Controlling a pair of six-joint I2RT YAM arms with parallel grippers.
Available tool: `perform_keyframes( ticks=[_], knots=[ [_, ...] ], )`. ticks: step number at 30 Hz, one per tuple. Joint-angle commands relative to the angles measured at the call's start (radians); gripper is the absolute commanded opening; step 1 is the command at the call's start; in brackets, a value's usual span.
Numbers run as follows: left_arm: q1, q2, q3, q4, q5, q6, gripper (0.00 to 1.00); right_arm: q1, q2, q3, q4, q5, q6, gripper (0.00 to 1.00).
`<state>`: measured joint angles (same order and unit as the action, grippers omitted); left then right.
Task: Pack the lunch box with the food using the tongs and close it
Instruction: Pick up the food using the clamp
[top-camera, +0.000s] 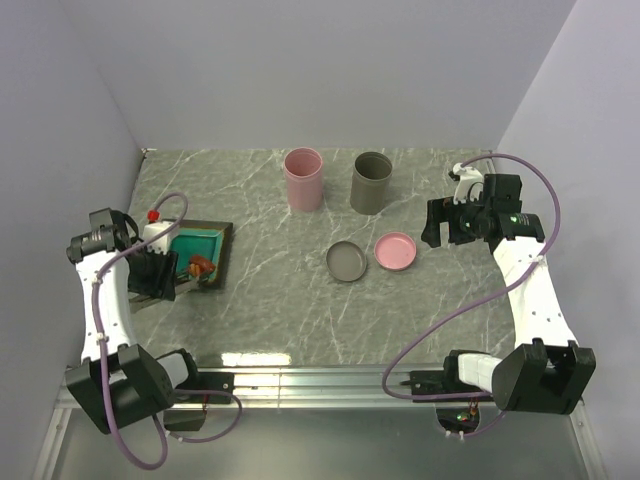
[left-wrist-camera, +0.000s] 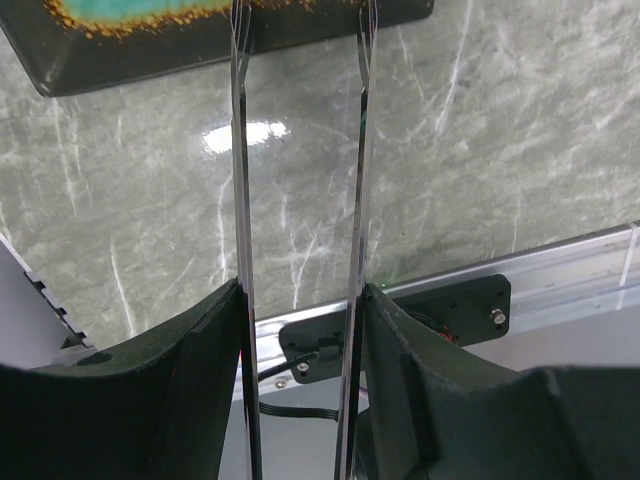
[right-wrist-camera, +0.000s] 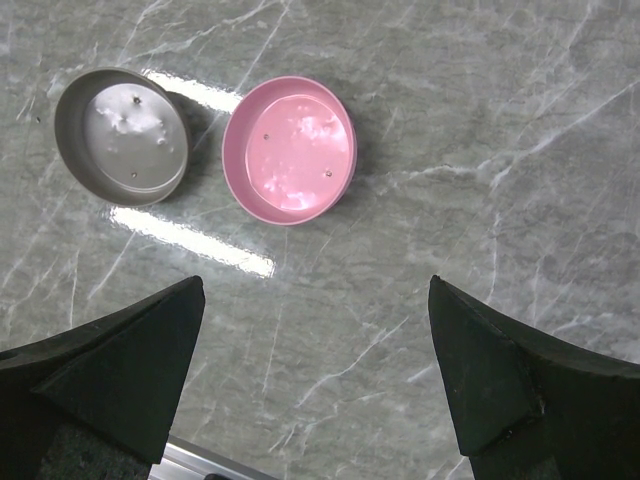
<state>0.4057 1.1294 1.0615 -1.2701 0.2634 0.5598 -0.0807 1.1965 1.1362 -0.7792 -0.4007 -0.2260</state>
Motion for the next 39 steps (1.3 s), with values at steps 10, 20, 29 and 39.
perform_keyframes(
  ticks=[10,20,29,39],
  knots=[
    [0.022,0.036,0.032,0.069,-0.007,-0.014,0.54,0.007,-0.029,-0.003,0.009,-0.001,-0.001,1.0],
    [0.025,0.089,0.046,0.086,0.037,-0.018,0.54,0.007,-0.032,-0.006,0.012,0.007,-0.001,1.0],
    [0.025,0.107,0.031,0.103,0.062,-0.015,0.5,0.007,-0.025,0.0,0.009,0.008,0.001,1.0],
    [0.025,0.069,0.063,0.061,0.068,-0.015,0.34,0.007,-0.032,-0.009,0.014,0.013,0.002,1.0]
  ],
)
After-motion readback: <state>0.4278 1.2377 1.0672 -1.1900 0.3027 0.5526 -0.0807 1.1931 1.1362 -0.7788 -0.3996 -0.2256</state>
